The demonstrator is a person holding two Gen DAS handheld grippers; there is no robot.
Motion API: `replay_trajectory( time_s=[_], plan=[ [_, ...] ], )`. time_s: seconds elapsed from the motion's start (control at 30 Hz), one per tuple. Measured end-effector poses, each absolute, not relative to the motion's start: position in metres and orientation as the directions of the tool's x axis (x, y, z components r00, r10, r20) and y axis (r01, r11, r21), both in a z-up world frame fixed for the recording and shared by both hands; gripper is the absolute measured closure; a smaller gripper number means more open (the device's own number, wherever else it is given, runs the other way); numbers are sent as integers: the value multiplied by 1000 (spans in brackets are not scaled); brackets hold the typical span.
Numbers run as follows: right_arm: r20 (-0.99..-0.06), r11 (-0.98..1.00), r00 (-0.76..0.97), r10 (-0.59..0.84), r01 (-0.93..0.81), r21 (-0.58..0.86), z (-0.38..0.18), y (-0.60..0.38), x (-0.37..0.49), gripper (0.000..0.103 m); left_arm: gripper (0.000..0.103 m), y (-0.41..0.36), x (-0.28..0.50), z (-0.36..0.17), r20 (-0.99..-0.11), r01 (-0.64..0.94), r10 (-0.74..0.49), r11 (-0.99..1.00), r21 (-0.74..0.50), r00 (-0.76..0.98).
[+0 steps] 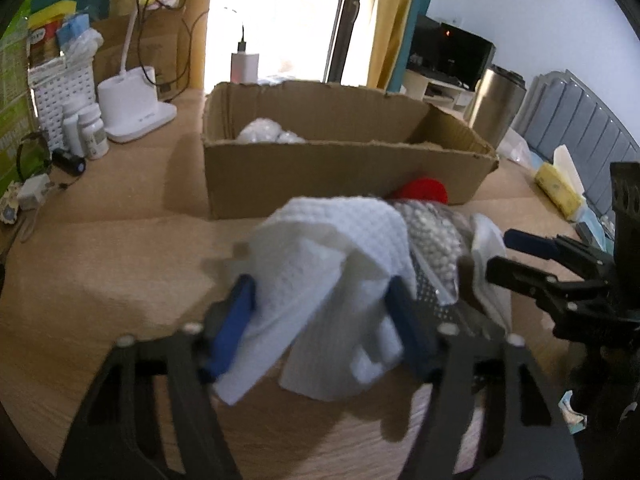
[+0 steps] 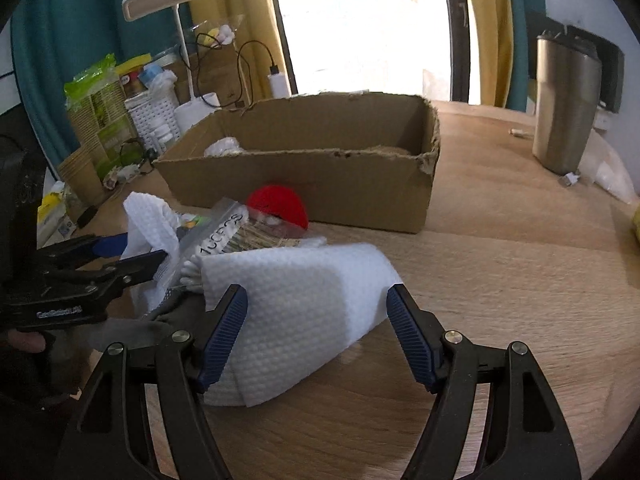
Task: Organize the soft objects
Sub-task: 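Grasp a white textured cloth with the right gripper while the left gripper grasps another white cloth, then lift the white cloth into the box and open the right gripper while the left drops its cloth there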
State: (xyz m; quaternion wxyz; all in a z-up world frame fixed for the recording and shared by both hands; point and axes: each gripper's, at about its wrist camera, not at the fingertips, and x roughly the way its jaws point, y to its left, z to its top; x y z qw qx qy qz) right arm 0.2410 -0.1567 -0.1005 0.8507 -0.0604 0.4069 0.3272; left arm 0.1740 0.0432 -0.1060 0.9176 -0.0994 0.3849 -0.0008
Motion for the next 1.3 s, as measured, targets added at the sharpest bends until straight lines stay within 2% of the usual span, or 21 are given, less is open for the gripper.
replay_trajectory(
  time_s=[0.07, 0.1, 0.17, 0.3, 0.43, 0.63, 0.97, 1.3],
  plan=[
    [-734, 771, 448, 510, -616, 160, -101, -155, 240, 29, 52, 45, 174, -106, -706, -77, -81, 979, -189, 704],
    [-735, 765, 443, 514, -623, 159, -101, -154, 240, 34, 58, 45, 173, -106, -705, -78, -83, 978, -192, 704],
    [-741, 754, 429, 517, -638, 157, -102, -150, 239, 44, 65, 46, 172, -106, -705, -77, -84, 978, -194, 704],
    [-747, 734, 418, 517, -665, 136, -103, -144, 234, 74, 76, 47, 166, -105, -697, -81, -82, 977, -197, 712],
    [-739, 732, 430, 518, -670, 123, -101, -143, 232, 81, 78, 49, 156, -98, -678, -87, -74, 976, -200, 731],
    [-696, 740, 468, 544, -659, 135, -99, -150, 227, 88, 79, 55, 144, -81, -630, -86, -63, 975, -203, 774],
    [-651, 755, 519, 554, -643, 130, -78, -163, 214, 88, 79, 59, 130, -46, -527, -47, -86, 971, -234, 846],
    [-575, 760, 590, 567, -644, 89, -43, -172, 216, 88, 79, 54, 132, -22, -471, -22, -88, 975, -223, 878]
  ],
)
